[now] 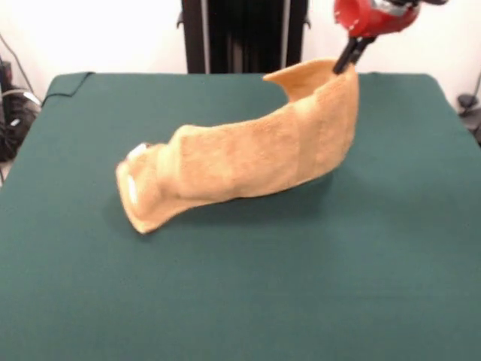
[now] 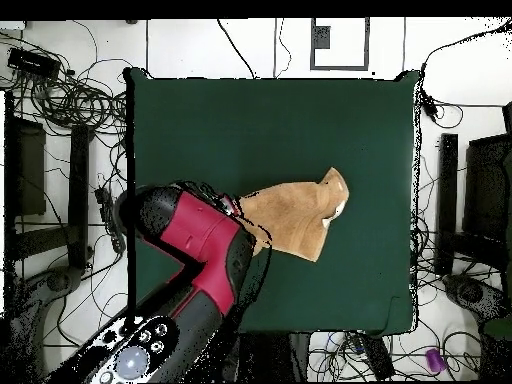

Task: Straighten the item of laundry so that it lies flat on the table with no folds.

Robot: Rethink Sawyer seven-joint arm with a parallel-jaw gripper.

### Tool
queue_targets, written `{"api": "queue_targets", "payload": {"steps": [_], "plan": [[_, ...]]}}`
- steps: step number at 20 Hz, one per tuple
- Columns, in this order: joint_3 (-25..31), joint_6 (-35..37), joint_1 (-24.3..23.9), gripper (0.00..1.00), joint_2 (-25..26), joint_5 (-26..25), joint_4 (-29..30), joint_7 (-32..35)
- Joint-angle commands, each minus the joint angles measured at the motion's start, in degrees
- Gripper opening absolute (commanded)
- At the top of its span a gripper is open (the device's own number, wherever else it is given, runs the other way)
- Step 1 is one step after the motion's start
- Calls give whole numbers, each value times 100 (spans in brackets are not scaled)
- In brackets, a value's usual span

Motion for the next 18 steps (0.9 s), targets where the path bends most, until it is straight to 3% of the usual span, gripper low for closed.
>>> {"api": "queue_targets", "payload": {"steps": [1, 12, 14, 18], "plan": [[363, 848, 199, 0, -94, 396, -264, 2224], [419, 655, 27, 0, -49, 127, -239, 1941], [275, 838, -63, 0, -76, -180, -256, 1548], [107, 945, -328, 0, -461, -1123, 40, -65]]}}
